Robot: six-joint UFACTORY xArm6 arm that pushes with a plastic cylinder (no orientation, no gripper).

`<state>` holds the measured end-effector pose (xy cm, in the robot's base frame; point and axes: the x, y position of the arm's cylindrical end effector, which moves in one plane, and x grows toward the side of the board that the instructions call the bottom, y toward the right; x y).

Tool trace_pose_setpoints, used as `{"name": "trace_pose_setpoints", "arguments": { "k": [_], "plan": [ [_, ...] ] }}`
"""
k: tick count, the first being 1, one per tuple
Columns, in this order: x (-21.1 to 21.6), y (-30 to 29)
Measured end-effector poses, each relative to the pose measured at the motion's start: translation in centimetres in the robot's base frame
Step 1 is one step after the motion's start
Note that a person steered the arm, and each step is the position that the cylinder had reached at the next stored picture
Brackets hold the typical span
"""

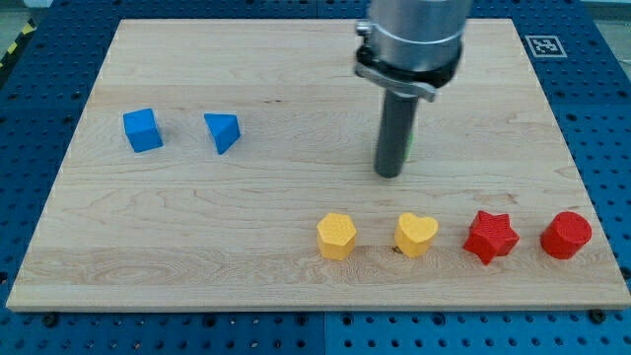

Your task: Move green circle closer to the green star

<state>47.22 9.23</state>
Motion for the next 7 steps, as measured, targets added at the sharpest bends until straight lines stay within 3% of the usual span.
{"name": "trace_pose_setpoints", "arguments": {
  "k": [1, 3, 7],
  "plan": [
    [-0.2, 1.9],
    [-0.1, -3.2],
    [-2.3, -1.5]
  ]
}}
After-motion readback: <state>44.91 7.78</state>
